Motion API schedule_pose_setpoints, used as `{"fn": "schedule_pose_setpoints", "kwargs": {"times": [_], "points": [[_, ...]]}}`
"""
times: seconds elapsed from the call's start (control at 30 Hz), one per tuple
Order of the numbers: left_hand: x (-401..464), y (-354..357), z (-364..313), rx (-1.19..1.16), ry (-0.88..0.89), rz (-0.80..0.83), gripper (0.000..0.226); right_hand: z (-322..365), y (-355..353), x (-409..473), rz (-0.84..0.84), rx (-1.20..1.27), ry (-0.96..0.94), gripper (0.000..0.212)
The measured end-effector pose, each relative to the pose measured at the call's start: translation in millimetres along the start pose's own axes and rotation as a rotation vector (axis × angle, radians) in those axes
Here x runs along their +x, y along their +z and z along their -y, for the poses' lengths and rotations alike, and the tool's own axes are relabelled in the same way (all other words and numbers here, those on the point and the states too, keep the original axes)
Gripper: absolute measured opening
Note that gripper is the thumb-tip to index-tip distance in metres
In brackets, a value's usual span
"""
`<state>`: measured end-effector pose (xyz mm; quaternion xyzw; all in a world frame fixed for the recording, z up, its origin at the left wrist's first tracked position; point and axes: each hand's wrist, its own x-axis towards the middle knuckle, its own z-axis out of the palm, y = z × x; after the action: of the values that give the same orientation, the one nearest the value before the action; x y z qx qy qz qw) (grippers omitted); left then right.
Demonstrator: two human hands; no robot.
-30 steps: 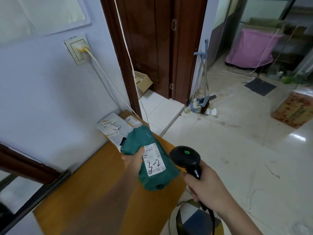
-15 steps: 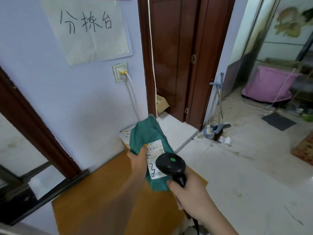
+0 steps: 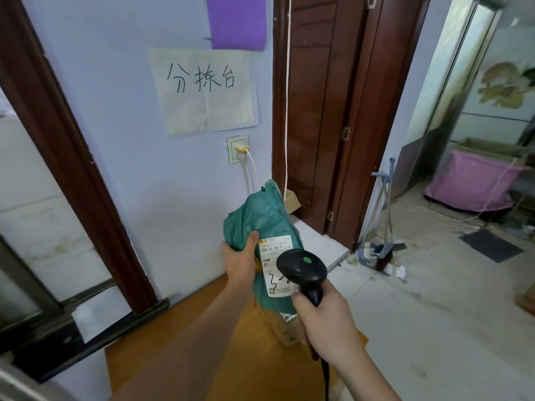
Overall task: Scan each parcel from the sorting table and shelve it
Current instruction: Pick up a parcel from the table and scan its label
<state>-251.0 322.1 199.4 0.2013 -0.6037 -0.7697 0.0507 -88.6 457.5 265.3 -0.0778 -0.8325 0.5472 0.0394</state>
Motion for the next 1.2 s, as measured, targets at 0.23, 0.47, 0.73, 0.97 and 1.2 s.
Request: {"fn": "schedule_pose_setpoints", "kwargs": {"times": [0.23,0.47,0.73,0.97,1.2], "points": [[-1.3,2.3,-2.5,0.009,0.043,-0.008,0.061,4.3,6.2,14.6,0.011,-0.045,0.018,0.003],[0.0,3.5,-1.8,0.041,0.083,-0.01,0.073,3.8,8.4,20.2,0.044,0.028,0.058,0.005],[-7.3,5.3,-0.2,0.031,0.131,-0.019,0.08,-0.6,12.6,21.9,0.033,0.049,0.045,0.007],[-4.4,0.4,1.4,0.041,0.154,-0.047,0.064,4.9,13.4,18.3,0.022,0.055,0.051,0.011],[-4.7,-21.8,5.9,0.036,0.134,-0.054,0.061,10.7,18.9,-1.8,0.056,0.041,0.087,0.012]]}}
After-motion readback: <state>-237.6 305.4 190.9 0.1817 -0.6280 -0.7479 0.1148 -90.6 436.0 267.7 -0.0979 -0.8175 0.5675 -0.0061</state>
